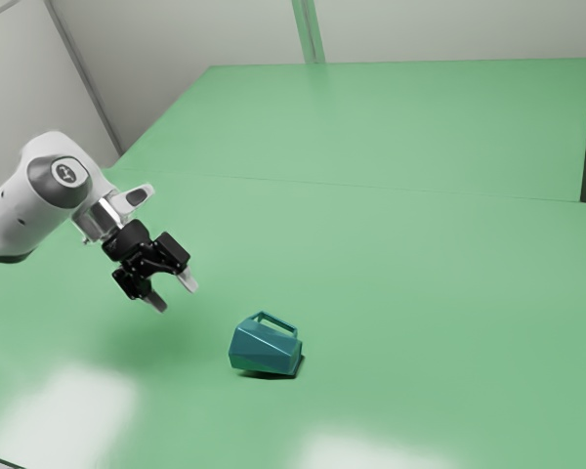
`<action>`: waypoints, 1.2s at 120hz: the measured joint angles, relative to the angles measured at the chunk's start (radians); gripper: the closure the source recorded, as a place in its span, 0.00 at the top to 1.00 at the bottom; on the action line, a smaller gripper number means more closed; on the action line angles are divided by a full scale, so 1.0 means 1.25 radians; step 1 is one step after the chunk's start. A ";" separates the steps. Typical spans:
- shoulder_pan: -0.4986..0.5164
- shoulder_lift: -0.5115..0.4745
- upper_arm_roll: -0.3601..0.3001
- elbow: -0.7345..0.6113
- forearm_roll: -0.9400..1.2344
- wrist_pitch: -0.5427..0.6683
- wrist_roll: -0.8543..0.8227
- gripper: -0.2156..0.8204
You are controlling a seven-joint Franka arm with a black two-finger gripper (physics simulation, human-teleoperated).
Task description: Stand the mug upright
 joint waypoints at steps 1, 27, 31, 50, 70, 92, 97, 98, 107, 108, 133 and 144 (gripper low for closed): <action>0.000 0.000 0.000 -0.002 -0.002 0.001 0.004 0.79; -0.008 0.006 0.001 -0.062 -0.039 0.053 0.105 0.79; -0.011 0.010 0.001 -0.065 -0.043 0.063 0.119 0.79; -0.021 0.033 0.001 -0.078 -0.083 0.113 0.183 0.79; -0.034 0.053 -0.001 -0.097 -0.162 0.154 0.242 0.79; -0.043 0.062 -0.002 -0.120 -0.247 0.185 0.297 0.79; -0.045 0.065 -0.004 -0.122 -0.263 0.190 0.309 0.79; -0.045 0.066 -0.004 -0.123 -0.267 0.191 0.311 0.79; -0.050 0.071 -0.006 -0.126 -0.294 0.197 0.330 0.79; -0.051 0.071 -0.007 -0.126 -0.297 0.197 0.332 0.79; -0.075 0.090 -0.010 -0.133 -0.366 0.204 0.379 0.79; -0.084 0.096 -0.011 -0.136 -0.388 0.202 0.396 0.79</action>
